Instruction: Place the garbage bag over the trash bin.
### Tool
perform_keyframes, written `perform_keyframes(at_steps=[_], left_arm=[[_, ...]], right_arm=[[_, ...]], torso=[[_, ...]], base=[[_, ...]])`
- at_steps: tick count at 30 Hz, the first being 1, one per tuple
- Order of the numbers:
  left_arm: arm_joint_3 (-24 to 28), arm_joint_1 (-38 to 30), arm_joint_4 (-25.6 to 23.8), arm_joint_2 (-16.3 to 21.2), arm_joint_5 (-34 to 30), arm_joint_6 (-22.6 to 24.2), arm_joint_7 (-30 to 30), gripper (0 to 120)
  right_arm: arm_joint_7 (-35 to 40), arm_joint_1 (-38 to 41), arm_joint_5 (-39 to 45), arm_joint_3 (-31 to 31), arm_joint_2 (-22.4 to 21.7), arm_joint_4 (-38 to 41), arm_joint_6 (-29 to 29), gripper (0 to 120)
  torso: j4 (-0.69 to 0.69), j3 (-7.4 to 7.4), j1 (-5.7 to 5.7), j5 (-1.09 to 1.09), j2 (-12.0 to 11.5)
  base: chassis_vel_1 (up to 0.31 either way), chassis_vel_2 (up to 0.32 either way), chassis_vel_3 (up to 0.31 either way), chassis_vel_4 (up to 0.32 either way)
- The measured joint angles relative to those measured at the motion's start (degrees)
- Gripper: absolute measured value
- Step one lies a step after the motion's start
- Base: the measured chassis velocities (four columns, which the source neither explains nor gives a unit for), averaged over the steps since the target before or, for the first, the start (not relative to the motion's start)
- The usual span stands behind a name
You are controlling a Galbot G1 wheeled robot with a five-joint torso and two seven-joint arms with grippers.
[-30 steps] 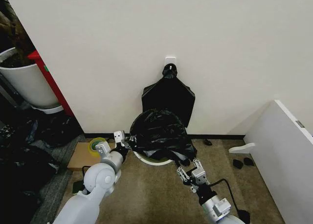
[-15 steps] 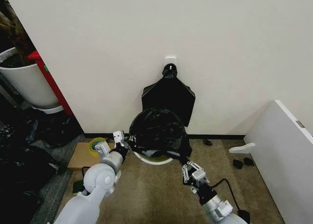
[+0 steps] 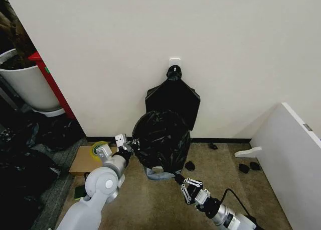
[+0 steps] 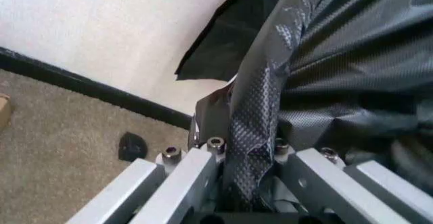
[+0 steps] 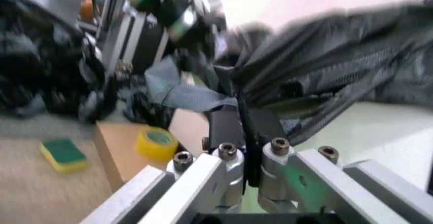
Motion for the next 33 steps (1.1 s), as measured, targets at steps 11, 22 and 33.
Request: perform_keyframes(at_steps=[11, 22, 33], left_arm=[[-1.62, 0.48, -1.74, 0.7, -2.51, 1.47, -1.39, 1], [-2.02, 1.19, -2.56, 1.28, -3.56, 2.09, -1.94, 1], [-2.07, 1.09, -2.4, 1.5, -3.54, 2.53, -2.05, 1]], right_arm=[[1.79, 1.5, -1.54, 0.72, -0.22, -2.65, 0.47, 30], [1.19, 0.62, 0.22, 0.16, 0.98, -1.41, 0.18, 12], [-0.48, -0.01, 2.76, -0.08, 1.74, 0.06, 0.09, 0]], torso=[[0.0, 0.0, 0.0, -0.01, 0.0], [0.0, 0.0, 0.0, -0.01, 0.0], [0.0, 0.0, 0.0, -0.01, 0.0]], base=[[0.0, 0.0, 0.0, 0.0], [0.0, 0.0, 0.0, 0.0], [0.0, 0.0, 0.0, 0.0]])
